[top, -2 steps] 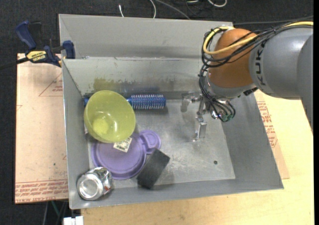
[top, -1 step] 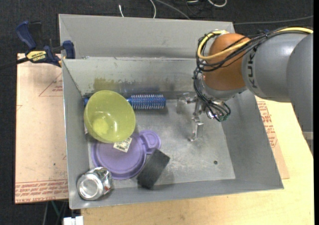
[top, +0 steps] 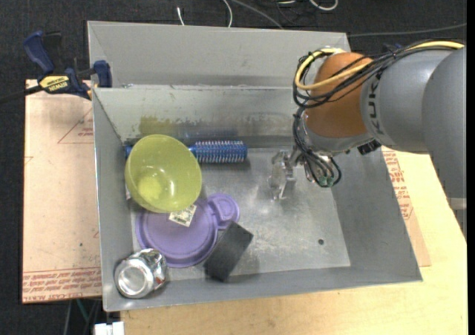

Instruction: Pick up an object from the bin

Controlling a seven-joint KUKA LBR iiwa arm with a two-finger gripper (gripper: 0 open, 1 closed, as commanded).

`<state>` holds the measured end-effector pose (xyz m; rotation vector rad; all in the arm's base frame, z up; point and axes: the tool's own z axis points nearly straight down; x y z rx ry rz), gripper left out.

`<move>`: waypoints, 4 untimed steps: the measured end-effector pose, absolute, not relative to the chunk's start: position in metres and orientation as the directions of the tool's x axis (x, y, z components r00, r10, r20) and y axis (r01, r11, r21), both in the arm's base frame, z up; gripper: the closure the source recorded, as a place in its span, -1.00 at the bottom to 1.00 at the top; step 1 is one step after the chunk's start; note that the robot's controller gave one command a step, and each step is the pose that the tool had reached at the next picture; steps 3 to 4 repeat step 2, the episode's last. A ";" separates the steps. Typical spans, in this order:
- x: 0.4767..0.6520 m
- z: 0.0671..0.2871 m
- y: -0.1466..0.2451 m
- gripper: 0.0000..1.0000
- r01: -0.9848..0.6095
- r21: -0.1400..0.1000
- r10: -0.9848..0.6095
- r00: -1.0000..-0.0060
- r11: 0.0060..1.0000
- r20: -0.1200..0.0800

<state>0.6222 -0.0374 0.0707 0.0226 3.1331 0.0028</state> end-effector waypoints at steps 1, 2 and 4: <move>0.622 0.071 -0.037 1.00 0.014 0.002 0.014 -1.000 1.000 -0.008; 0.620 0.113 -0.037 1.00 0.014 0.003 0.014 -1.000 1.000 -0.001; 0.620 0.113 -0.037 1.00 0.014 0.003 0.014 -1.000 1.000 -0.001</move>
Offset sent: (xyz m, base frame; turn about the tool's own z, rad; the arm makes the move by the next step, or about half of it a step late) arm 0.0000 0.0000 0.1061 -0.0001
